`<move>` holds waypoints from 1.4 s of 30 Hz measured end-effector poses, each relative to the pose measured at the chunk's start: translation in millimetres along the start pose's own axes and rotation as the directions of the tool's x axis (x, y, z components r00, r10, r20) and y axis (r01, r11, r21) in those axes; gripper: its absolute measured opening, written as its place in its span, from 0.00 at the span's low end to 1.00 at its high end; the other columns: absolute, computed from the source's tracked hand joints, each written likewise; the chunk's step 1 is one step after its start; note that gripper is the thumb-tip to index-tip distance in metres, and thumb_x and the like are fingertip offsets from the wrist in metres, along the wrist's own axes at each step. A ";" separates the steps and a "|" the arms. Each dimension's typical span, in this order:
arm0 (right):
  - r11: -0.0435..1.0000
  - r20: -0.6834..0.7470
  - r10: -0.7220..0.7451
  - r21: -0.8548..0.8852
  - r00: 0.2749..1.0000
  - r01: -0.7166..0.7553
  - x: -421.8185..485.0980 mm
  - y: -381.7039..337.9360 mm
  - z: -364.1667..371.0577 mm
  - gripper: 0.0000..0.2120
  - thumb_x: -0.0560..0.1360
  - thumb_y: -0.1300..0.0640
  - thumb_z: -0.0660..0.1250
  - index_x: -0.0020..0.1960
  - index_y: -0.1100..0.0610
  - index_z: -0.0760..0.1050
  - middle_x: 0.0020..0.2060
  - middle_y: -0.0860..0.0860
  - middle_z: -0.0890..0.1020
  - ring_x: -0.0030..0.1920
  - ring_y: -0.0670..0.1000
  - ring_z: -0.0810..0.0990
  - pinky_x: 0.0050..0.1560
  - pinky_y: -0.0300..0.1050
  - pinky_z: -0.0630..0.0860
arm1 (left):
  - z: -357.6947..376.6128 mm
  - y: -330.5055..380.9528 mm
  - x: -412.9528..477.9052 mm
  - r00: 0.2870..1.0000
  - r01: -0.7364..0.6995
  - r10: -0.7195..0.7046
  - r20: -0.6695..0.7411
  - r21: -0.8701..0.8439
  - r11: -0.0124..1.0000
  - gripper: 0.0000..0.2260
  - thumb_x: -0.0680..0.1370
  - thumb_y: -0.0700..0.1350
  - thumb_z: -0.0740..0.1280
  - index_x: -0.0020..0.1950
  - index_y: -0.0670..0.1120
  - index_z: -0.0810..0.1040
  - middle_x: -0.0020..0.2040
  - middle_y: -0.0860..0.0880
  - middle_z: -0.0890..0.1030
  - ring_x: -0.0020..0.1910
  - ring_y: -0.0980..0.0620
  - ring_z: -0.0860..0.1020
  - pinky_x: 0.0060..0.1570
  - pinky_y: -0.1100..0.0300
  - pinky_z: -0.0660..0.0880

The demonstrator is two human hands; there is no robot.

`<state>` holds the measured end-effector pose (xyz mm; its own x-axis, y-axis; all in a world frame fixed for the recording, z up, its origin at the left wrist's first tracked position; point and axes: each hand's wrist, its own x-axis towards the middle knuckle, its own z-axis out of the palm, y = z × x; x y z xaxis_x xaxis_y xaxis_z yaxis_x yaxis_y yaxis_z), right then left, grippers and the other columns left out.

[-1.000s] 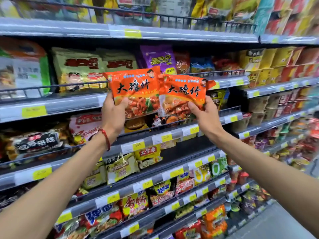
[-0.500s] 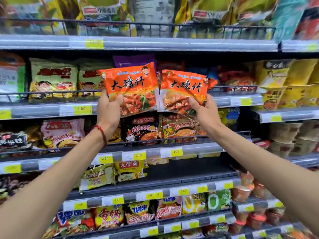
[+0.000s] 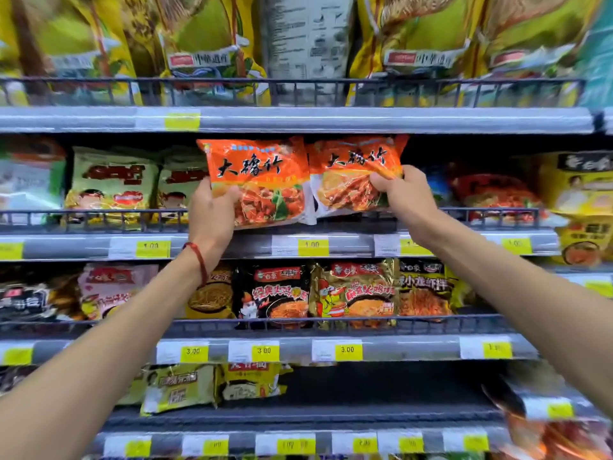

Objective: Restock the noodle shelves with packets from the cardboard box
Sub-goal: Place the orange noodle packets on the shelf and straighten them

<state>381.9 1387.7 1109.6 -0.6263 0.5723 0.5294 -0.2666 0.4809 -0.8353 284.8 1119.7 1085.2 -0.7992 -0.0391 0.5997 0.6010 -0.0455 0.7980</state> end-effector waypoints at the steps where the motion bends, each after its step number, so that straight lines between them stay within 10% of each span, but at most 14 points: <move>1: 1.000 -0.008 0.008 -0.007 1.000 -0.008 7.5 0.2 1.1 0.20 0.68 0.42 0.70 0.53 0.54 0.76 0.50 0.51 0.84 0.50 0.53 0.83 0.57 0.57 0.79 | 1.9 0.0 4.9 1.000 0.001 -0.001 0.003 -0.004 1.000 0.10 0.76 0.44 0.65 0.57 0.46 0.78 0.51 0.51 0.83 0.52 0.50 0.80 0.57 0.53 0.75; 13: 0.923 0.149 0.059 -0.385 0.987 0.003 80.3 22.7 17.5 0.26 0.63 0.45 0.78 0.56 0.56 0.77 0.49 0.54 0.84 0.48 0.56 0.83 0.51 0.55 0.82 | 19.4 -3.8 35.3 1.000 0.023 -0.023 -0.004 0.049 0.999 0.10 0.81 0.47 0.63 0.60 0.47 0.76 0.55 0.51 0.81 0.56 0.50 0.78 0.53 0.55 0.73; 22: 0.622 0.300 0.106 -0.764 0.948 0.173 97.9 21.3 26.0 0.38 0.71 0.34 0.71 0.71 0.59 0.72 0.67 0.58 0.77 0.64 0.59 0.77 0.61 0.45 0.74 | 20.1 -2.1 34.3 1.000 0.019 -0.019 0.025 0.023 1.000 0.03 0.82 0.45 0.62 0.50 0.52 0.74 0.52 0.49 0.82 0.54 0.47 0.79 0.61 0.43 0.74; 33: 0.671 0.323 0.121 -0.723 0.938 0.163 82.9 14.5 7.9 0.35 0.73 0.34 0.69 0.66 0.60 0.74 0.62 0.56 0.79 0.60 0.58 0.79 0.59 0.46 0.75 | 40.6 11.8 15.2 0.997 0.022 -0.025 0.069 0.047 0.999 0.06 0.82 0.46 0.63 0.56 0.46 0.76 0.54 0.46 0.82 0.55 0.46 0.80 0.52 0.53 0.77; 42: 0.603 0.227 -0.164 -0.747 0.960 0.279 39.0 19.0 -49.1 0.21 0.78 0.42 0.61 0.54 0.59 0.77 0.53 0.62 0.80 0.54 0.64 0.78 0.48 0.50 0.75 | 107.0 33.6 11.4 0.969 0.004 -0.038 0.243 0.139 0.990 0.19 0.79 0.48 0.69 0.67 0.42 0.72 0.61 0.46 0.80 0.59 0.49 0.79 0.63 0.48 0.75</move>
<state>388.4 1451.7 1121.7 -0.7237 0.3201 0.6114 0.2117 0.9462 -0.2447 295.4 1224.6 1125.3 -0.7985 0.2066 0.5654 0.5914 0.0939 0.8009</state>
